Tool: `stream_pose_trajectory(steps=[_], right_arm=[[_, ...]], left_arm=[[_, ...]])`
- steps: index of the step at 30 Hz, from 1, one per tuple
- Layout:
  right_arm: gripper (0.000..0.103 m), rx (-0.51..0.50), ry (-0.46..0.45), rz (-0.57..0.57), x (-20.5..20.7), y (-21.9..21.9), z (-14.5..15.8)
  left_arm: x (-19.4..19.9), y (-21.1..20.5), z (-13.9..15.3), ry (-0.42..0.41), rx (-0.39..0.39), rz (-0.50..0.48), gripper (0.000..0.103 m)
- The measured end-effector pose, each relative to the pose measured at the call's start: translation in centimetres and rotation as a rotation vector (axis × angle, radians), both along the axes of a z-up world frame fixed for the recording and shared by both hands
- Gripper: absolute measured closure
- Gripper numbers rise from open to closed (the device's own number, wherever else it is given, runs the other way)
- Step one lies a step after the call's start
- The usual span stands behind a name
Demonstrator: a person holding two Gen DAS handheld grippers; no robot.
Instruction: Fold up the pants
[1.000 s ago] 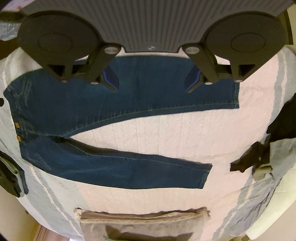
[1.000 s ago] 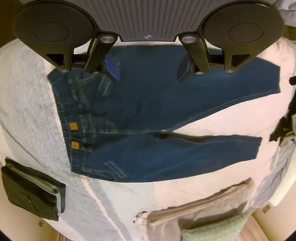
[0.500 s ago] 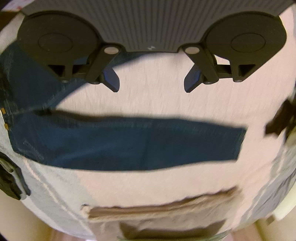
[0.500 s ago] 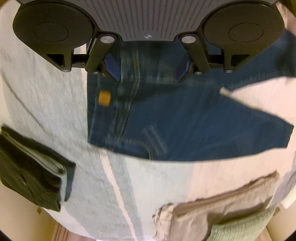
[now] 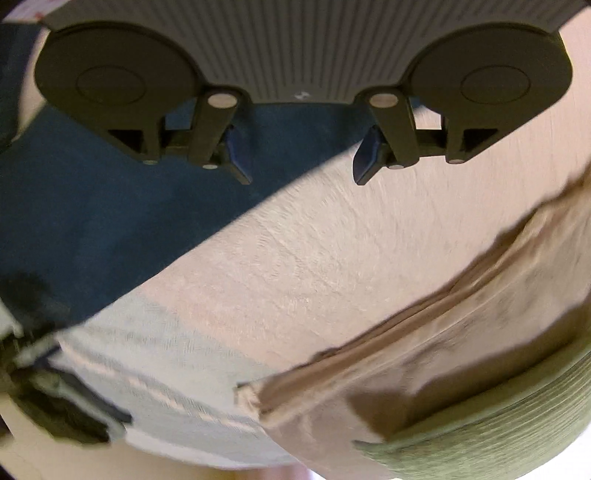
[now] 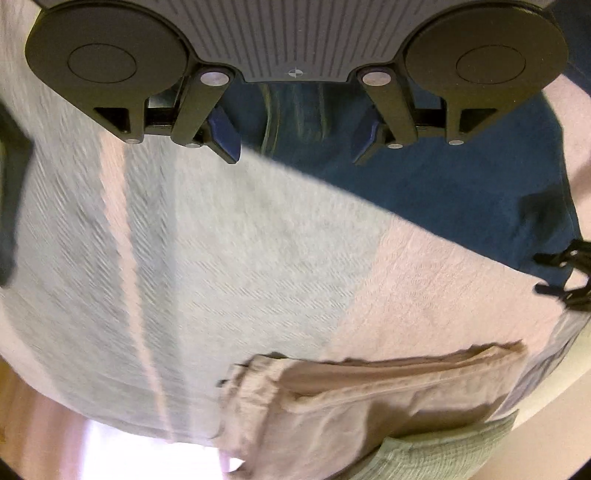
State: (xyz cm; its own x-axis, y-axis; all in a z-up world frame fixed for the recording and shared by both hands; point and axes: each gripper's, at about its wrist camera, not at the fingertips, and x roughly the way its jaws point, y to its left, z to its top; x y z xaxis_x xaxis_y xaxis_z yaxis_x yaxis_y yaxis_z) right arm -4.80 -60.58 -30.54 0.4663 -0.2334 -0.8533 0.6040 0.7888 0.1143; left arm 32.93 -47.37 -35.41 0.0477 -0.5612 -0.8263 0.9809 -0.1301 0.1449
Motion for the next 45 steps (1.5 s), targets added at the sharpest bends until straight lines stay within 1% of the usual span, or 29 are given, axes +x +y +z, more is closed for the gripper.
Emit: stream_pose_trajectory(steps=[3,6,9,11,12,13,14,15,16,18,19,21,22,24,26,28,30,31,32,34,36,37,38,39,40,41,42,43,45], right_arm=[[0.039,0.010,0.028,0.069,1.5,-2.1,-1.5],[0.039,0.063,0.061,0.149,2.7,-3.3,-3.3],[0.040,0.109,0.096,0.229,3.4,-3.5,-4.9],[0.045,0.138,0.097,0.244,3.7,-3.9,-5.6],[0.054,0.165,0.090,0.250,3.7,-4.0,-5.8],[0.064,0.187,0.083,0.254,3.6,-4.1,-5.9],[0.068,0.193,0.080,0.256,3.5,-4.0,-5.9],[0.079,0.180,0.090,0.265,3.6,-3.8,-5.7],[0.088,0.151,0.105,0.280,3.8,-3.2,-5.4],[0.095,0.061,0.116,0.302,3.4,-1.7,-4.2],[0.096,0.009,0.107,0.296,3.1,-0.6,-3.3],[0.097,-0.124,0.089,0.283,1.9,2.5,-0.8],[0.097,-0.186,0.086,0.279,1.4,4.3,0.3],[0.097,-0.352,0.084,0.280,0.0,9.9,3.1],[0.097,-0.482,0.104,0.286,-1.1,15.7,5.2],[0.097,-0.559,0.113,0.281,-2.7,22.0,6.9],[0.097,-0.599,0.139,0.294,-4.1,28.2,7.9],[0.097,-0.589,0.146,0.289,-4.6,31.0,8.1],[0.097,-0.549,0.161,0.274,-5.3,33.5,8.0],[0.095,-0.434,0.217,0.226,-6.1,37.3,6.4],[0.093,-0.286,0.351,0.180,-6.7,40.2,3.6],[0.092,-0.239,0.395,0.126,-7.3,41.4,2.3],[0.091,-0.174,0.398,0.043,-8.2,42.3,1.4],[0.089,-0.104,0.373,-0.046,-9.0,42.6,1.1],[0.086,-0.044,0.320,-0.163,-10.1,42.8,1.2],[0.085,0.008,0.251,-0.279,-11.2,42.8,1.5],[0.083,0.059,0.169,-0.396,-12.3,42.7,1.8],[0.081,0.105,0.084,-0.513,-13.5,42.3,2.0],[0.079,0.177,-0.082,-0.734,-15.8,41.3,2.1]], left_arm=[[1.1,-1.9,-1.7,-0.032,0.057,-0.096,0.049],[1.7,-2.8,-3.8,-0.085,0.140,-0.179,0.065],[2.6,-3.0,-5.0,-0.082,0.196,-0.227,0.070],[2.5,-3.1,-5.6,-0.096,0.226,-0.269,0.071],[2.3,-3.1,-5.8,-0.112,0.242,-0.293,0.071],[2.0,-3.1,-6.1,-0.128,0.254,-0.317,0.075],[1.8,-3.1,-6.3,-0.139,0.267,-0.333,0.077],[1.6,-3.0,-6.3,-0.147,0.271,-0.337,0.082],[1.4,-2.9,-6.4,-0.167,0.265,-0.339,0.093],[0.8,-1.9,-6.2,-0.227,0.222,-0.340,0.096],[0.6,-1.2,-5.9,-0.248,0.198,-0.336,0.097],[-0.1,1.1,-4.4,-0.281,0.111,-0.297,0.098],[-0.4,2.6,-3.2,-0.279,0.057,-0.252,0.098],[-0.9,6.0,-0.8,-0.248,-0.027,-0.157,0.099],[-1.7,11.0,2.2,-0.170,-0.096,-0.053,0.099],[-3.0,16.1,4.1,-0.129,-0.126,0.009,0.099],[-4.7,21.7,5.0,-0.067,-0.116,0.079,0.100],[-5.2,24.0,4.9,-0.036,-0.098,0.116,0.100],[-5.7,26.5,4.4,-0.001,-0.068,0.155,0.100],[-7.0,30.7,2.5,0.075,0.010,0.223,0.100],[-7.9,33.7,0.2,0.143,0.099,0.282,0.099],[-8.3,35.4,-0.9,0.183,0.148,0.302,0.095],[-8.8,36.9,-1.4,0.209,0.176,0.311,0.094],[-8.9,38.3,-1.6,0.235,0.193,0.315,0.091],[-9.0,39.3,-1.7,0.256,0.204,0.321,0.085],[-8.7,40.1,-1.6,0.280,0.203,0.341,0.082],[-7.9,40.6,-1.5,0.308,0.191,0.377,0.076],[-7.1,41.2,-1.4,0.339,0.175,0.423,0.072],[-4.7,41.4,-1.3,0.418,0.129,0.568,0.070]])
